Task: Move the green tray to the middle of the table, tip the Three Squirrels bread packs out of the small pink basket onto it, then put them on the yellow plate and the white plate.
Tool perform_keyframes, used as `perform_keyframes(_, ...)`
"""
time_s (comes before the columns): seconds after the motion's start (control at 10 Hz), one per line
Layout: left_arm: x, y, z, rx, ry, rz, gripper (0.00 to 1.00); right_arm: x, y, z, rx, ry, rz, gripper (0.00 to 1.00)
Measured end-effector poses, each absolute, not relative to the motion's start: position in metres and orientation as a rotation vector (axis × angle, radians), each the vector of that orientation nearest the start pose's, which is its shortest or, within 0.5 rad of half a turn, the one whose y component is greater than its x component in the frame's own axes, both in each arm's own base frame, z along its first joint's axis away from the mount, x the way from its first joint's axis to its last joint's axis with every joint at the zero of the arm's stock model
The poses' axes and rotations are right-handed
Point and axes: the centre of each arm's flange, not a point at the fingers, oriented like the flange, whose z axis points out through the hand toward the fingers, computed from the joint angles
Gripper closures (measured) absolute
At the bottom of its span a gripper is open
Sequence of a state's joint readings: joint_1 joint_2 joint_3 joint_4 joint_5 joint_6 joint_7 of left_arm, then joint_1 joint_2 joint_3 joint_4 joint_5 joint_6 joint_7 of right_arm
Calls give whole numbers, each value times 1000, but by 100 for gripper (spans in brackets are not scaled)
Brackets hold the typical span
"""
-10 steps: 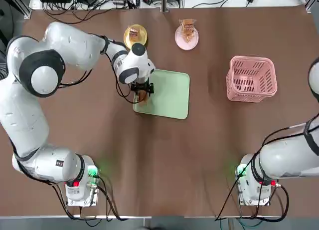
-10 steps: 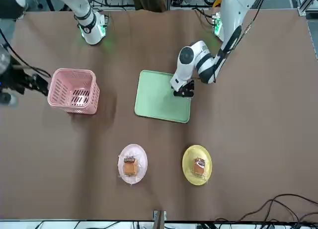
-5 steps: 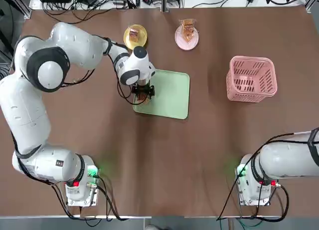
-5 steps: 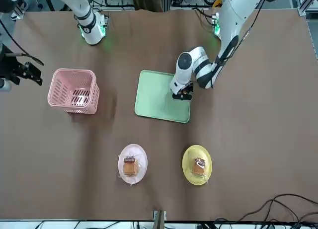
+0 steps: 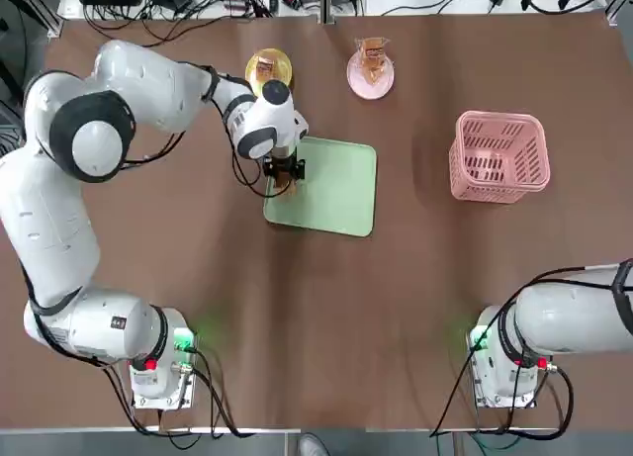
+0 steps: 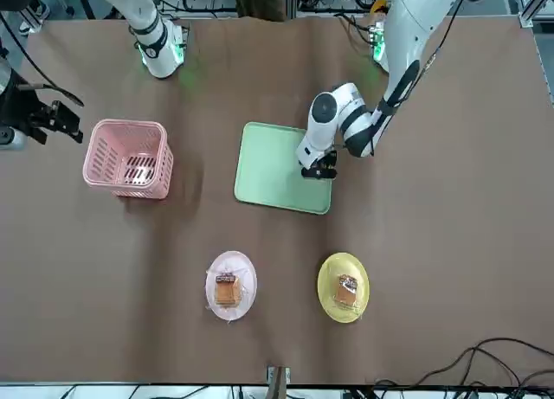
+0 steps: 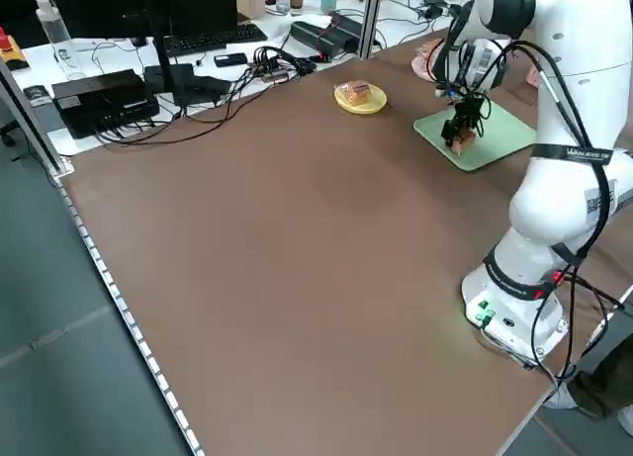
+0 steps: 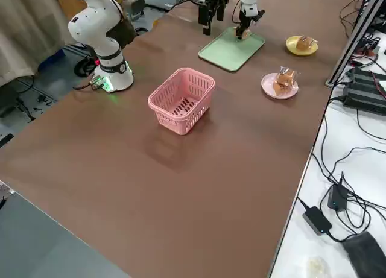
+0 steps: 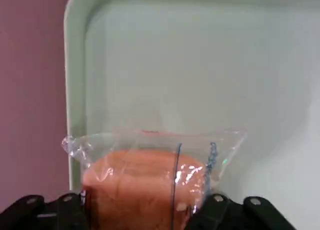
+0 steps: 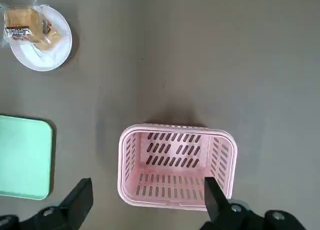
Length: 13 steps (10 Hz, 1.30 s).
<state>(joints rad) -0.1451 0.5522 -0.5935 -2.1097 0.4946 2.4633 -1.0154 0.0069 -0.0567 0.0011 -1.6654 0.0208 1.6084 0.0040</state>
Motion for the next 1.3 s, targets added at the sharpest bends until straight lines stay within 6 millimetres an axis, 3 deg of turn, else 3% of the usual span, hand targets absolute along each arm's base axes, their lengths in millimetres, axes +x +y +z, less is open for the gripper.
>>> perform_keyframes(0.2,440,-384,222,-3049,67,-1,37,538,7,619,-3120,-6,-18,1)
perform_keyframes(0.4,490,-380,285,-3037,24,-124,37,537,7,622,-3119,-7,-26,1)
perform_keyframes(0.6,542,-353,320,-3063,22,-209,37,537,8,622,-3119,-8,-29,1)
perform_keyframes(0.8,583,-336,330,-3093,80,-242,36,537,13,623,-3118,-22,-30,1)
perform_keyframes(1.0,626,-314,324,-3104,124,-267,36,536,27,627,-3117,-65,-41,1)
perform_keyframes(1.1,642,-303,315,-3103,140,-263,36,536,32,629,-3116,-78,-48,1)
perform_keyframes(1.3,654,-289,291,-3097,148,-223,36,536,34,631,-3116,-85,-54,1)
